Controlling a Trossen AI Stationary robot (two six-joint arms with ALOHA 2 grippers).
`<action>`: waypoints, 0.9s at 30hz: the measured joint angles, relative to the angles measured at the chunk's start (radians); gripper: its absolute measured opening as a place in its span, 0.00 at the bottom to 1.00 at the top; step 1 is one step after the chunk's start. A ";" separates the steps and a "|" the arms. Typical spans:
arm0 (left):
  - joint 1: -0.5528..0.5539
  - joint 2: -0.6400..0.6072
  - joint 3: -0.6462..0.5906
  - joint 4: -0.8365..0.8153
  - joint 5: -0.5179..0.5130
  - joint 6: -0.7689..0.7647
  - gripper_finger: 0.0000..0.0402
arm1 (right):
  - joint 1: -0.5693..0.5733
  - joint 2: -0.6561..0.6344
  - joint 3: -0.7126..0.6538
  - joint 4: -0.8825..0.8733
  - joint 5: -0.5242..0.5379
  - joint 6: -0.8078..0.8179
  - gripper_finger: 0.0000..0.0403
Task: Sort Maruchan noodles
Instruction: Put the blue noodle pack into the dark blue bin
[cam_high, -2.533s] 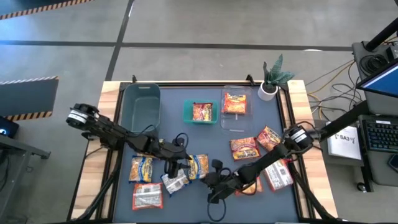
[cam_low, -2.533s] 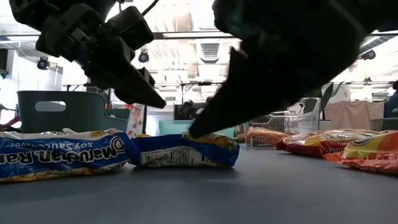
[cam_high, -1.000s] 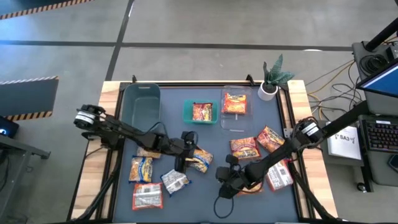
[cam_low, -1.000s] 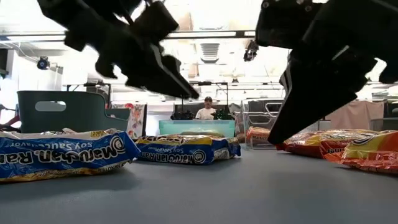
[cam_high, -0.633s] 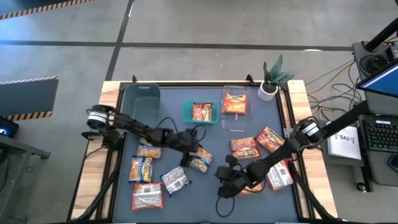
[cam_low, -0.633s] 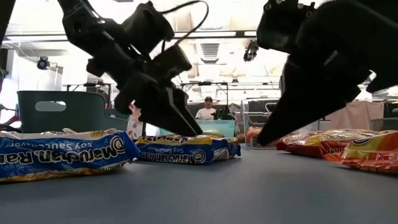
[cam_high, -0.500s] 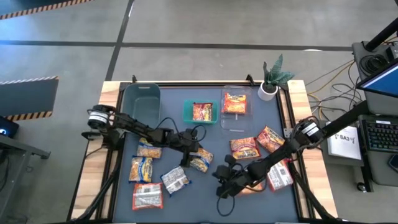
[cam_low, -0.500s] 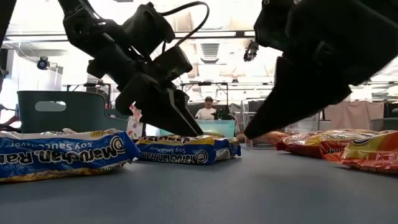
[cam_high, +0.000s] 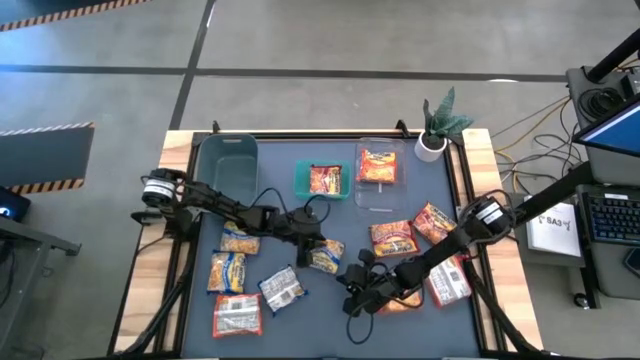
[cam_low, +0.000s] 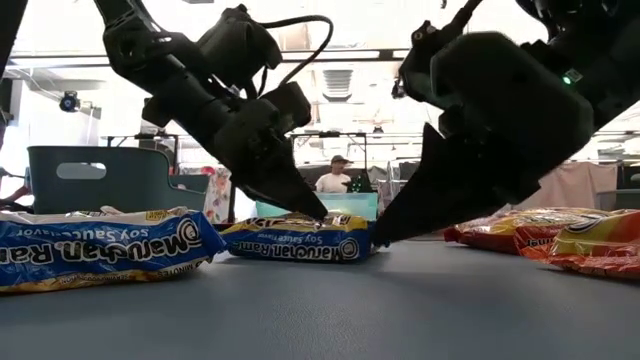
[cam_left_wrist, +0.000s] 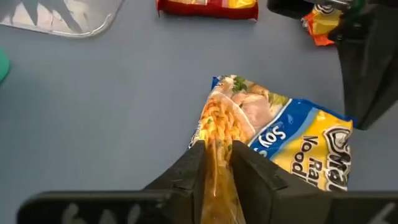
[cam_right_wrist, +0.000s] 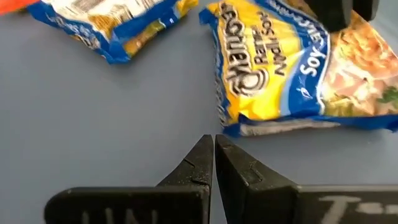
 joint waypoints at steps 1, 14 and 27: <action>0.000 -0.001 0.000 0.000 0.000 -0.002 0.12 | 0.000 0.000 0.000 0.002 0.013 0.000 0.02; -0.004 -0.205 -0.003 -0.245 0.015 -0.089 0.10 | -0.007 0.000 0.000 -0.087 0.044 0.073 0.02; -0.005 -0.213 -0.070 -0.332 0.014 -0.245 0.43 | -0.045 -0.001 0.000 -0.117 0.121 0.089 0.02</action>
